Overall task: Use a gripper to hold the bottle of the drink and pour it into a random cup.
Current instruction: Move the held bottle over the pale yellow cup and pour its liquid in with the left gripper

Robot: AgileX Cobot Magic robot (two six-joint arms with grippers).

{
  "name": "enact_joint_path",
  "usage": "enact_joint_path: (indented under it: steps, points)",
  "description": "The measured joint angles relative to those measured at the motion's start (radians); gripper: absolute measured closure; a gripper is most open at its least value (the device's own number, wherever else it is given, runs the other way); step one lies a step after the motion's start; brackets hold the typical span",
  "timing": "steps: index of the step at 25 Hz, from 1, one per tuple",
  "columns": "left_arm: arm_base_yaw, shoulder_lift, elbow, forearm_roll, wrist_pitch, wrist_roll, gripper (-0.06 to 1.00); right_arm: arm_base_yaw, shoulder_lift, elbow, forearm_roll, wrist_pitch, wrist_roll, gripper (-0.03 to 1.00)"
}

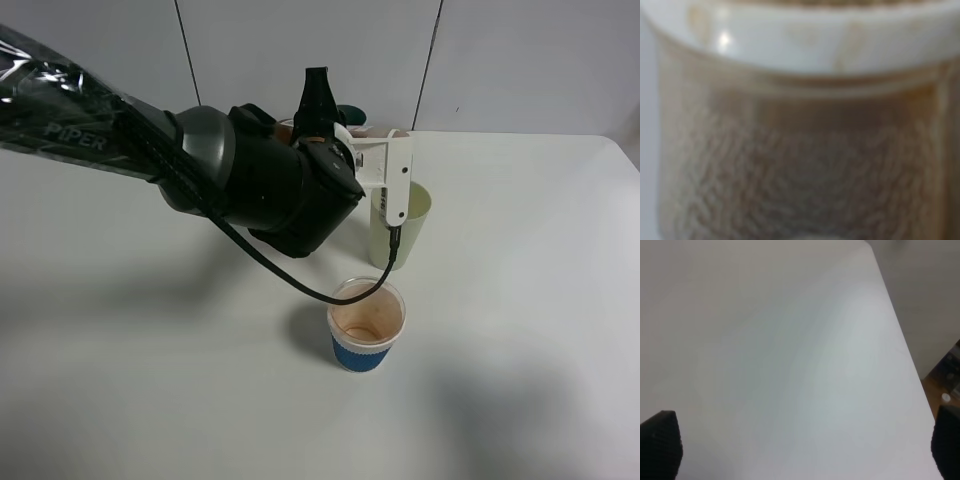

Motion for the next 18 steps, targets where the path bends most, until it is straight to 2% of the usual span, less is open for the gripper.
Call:
enact_joint_path:
  steps: [18]
  points:
    - [0.000, 0.000, -0.001, 0.093, -0.035, 0.013, 0.62, 0.000, 0.000, 0.000, 0.000, 0.000, 0.000, -0.02]
